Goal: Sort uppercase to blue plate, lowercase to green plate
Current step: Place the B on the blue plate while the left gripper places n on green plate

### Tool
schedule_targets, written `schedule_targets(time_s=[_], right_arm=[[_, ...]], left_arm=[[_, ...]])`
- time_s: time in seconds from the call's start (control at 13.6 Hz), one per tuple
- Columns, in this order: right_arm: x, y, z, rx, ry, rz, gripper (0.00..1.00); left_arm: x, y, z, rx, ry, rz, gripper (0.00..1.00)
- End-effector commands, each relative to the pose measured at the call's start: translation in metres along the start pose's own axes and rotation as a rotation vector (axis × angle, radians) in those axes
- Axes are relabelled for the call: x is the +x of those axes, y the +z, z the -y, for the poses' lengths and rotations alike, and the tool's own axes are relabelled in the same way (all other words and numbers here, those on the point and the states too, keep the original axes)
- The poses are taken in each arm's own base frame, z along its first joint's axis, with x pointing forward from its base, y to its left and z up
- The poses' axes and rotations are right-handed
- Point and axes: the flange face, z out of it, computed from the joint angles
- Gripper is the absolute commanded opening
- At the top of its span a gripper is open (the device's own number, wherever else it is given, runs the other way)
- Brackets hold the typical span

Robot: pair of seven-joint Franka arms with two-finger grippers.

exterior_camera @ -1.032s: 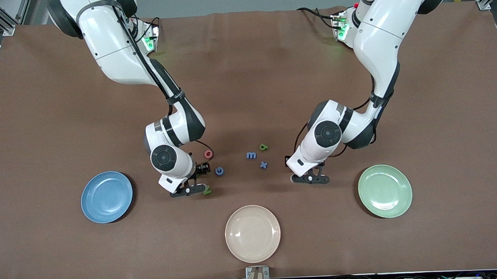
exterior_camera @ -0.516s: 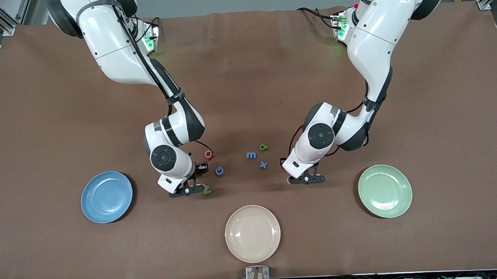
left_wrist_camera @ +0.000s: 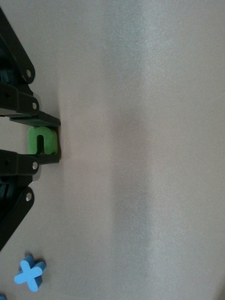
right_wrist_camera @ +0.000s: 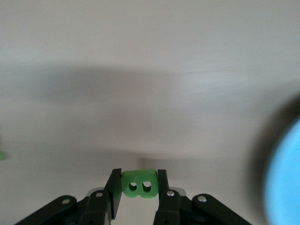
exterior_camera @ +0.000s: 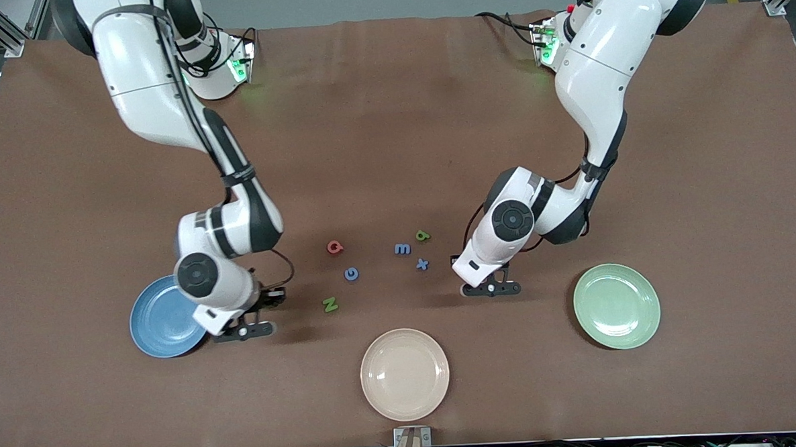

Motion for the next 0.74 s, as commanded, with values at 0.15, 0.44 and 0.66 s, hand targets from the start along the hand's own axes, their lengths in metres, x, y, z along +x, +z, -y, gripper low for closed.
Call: schedule_targets(time_s=[0.15, 0.44, 0.66], right_arm=[[0.001, -0.026, -0.085, 0.003, -0.029, 0.013, 0.06], [-0.007, -0.016, -0.166, 0.010, -0.100, 0.029, 0.06], [-0.019, -0.006, -0.209, 0.026, -0.134, 0.071, 0.11]], left_arm=[[0.036, -0.051, 0.049, 0.031, -0.053, -0.085, 0.01], [0.064, -0.105, 0.122, 0.116, -0.084, -0.123, 0.01], [0.077, -0.101, 0.175, 0.129, -0.119, -0.108, 0.02]])
